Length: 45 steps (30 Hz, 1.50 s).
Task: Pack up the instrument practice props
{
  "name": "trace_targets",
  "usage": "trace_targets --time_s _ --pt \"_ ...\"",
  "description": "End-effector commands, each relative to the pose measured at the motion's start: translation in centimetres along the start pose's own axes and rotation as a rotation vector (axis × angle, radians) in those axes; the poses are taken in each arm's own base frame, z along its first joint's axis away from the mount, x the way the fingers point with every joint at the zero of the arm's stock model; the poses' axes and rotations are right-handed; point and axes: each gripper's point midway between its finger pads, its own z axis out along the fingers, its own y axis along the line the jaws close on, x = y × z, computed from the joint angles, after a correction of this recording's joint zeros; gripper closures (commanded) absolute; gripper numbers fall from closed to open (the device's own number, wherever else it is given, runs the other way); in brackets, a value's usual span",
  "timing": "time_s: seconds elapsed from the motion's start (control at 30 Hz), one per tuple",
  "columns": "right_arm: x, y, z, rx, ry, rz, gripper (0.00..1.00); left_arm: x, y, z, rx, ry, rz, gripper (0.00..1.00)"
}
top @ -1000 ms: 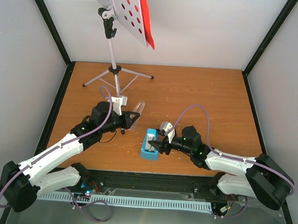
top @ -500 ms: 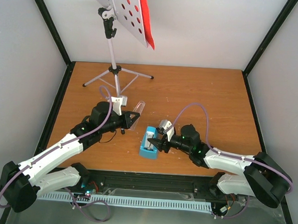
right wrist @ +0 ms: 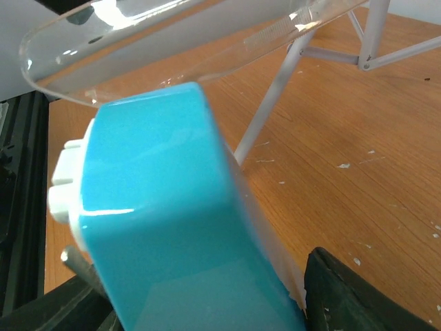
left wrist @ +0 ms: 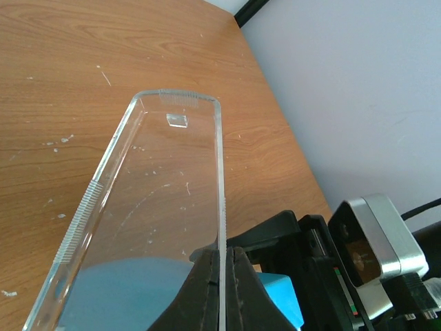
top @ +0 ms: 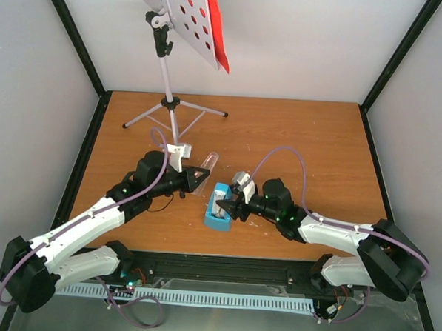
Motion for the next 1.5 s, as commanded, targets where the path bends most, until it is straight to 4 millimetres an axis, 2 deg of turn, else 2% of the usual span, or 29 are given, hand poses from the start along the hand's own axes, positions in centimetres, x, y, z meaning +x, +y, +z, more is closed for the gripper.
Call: trace_targets --time_s 0.0,0.3,0.67,1.07,1.47 --pt "-0.4 -0.3 0.5 0.017 0.013 0.043 0.35 -0.2 -0.9 0.5 0.059 0.006 0.017 1.00" --pt "-0.8 -0.7 0.9 0.037 0.022 0.072 0.32 1.0 -0.7 1.7 0.082 0.069 0.029 1.00" --pt "-0.4 -1.0 1.6 0.037 0.056 0.093 0.32 2.1 -0.7 2.2 0.114 0.109 0.025 1.00" --pt "0.0 -1.1 2.6 0.027 0.100 0.125 0.32 2.6 -0.8 2.4 0.132 0.129 0.030 1.00" --pt "-0.4 -2.0 3.0 0.072 0.115 0.131 0.26 2.7 -0.8 2.4 0.137 0.133 0.029 1.00"
